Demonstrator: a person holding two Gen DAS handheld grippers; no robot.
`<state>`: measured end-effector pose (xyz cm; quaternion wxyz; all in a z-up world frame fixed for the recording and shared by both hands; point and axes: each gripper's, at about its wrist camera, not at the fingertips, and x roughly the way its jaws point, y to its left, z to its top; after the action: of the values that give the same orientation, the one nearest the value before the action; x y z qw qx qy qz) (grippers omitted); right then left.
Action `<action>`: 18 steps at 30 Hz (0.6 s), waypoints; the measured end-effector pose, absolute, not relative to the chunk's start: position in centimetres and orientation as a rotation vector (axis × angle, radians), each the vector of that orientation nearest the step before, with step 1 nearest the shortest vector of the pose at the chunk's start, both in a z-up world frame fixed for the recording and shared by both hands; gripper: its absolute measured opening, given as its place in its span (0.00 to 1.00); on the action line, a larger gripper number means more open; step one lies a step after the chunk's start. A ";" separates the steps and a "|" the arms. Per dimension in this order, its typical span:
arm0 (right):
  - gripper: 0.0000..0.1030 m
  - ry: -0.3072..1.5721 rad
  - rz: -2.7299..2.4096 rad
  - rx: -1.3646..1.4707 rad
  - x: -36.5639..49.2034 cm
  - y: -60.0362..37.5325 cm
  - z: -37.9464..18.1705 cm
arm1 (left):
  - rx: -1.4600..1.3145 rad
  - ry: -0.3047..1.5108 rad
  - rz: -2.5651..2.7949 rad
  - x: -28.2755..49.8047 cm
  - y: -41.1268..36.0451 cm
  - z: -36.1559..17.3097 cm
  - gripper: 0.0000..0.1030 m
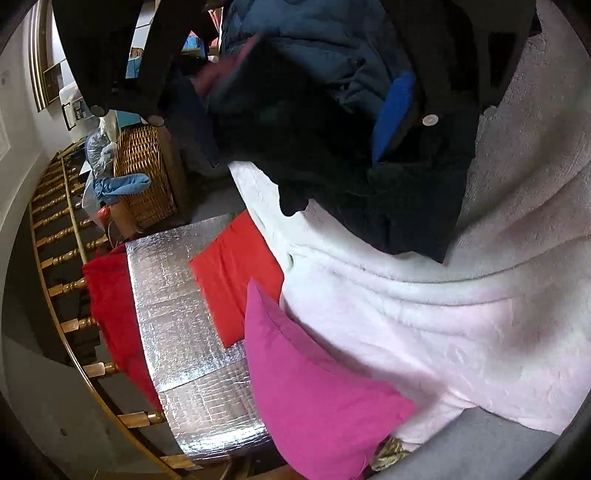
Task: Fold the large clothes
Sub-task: 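Carry the held navy jacket with both tools toward the bed center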
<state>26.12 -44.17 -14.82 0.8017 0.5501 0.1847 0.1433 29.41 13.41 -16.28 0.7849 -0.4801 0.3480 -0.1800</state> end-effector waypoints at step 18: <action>0.63 0.576 0.060 0.777 27.1 -41.2 -12.3 | -0.775 0.889 0.015 28.5 14.2 -16.8 0.88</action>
<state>27.06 -41.21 -12.35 0.8850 0.3733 0.2768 0.0289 28.50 14.21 -16.77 0.8310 -0.3656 0.4191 0.0071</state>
